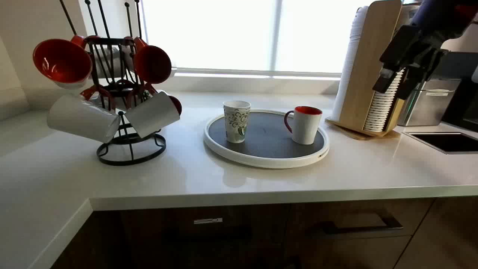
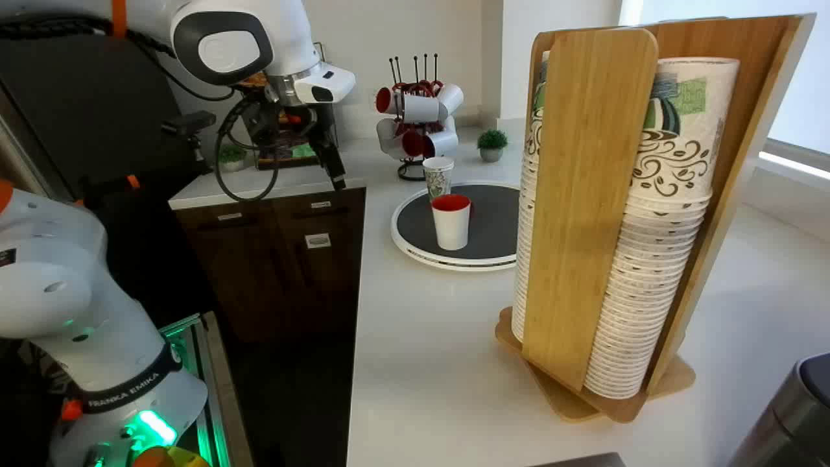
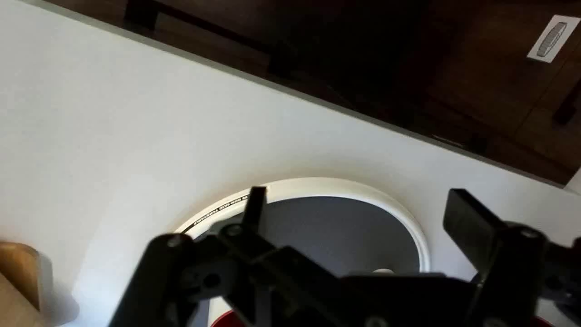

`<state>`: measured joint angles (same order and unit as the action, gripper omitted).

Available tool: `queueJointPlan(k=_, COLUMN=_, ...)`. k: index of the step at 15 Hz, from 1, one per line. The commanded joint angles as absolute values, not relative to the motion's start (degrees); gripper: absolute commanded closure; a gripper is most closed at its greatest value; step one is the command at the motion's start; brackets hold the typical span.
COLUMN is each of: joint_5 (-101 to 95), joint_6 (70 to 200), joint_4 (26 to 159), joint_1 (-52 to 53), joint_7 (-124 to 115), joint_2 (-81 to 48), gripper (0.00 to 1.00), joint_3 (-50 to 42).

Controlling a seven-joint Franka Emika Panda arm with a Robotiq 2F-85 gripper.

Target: Remove the right cup from the grey tray

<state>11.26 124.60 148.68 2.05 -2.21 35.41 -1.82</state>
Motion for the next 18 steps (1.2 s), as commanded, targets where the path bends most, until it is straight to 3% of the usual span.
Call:
queueJointPlan(k=1, joint_5=11.44, joint_6=124.38, joint_4=148.54, joint_1=1.71, joint_7=-2.05, joint_2=35.38, gripper=0.0, joint_3=-1.55)
queueJointPlan(k=11, joint_5=9.53, joint_6=129.56, joint_4=146.08, joint_1=-2.48, joint_7=-3.49, joint_2=30.28, gripper=0.0, joint_3=-3.04)
queueJointPlan(k=18, joint_5=11.46, joint_6=135.16, joint_4=134.16, joint_1=-4.17, joint_7=-3.69, joint_2=12.95, gripper=0.0, joint_3=-6.12)
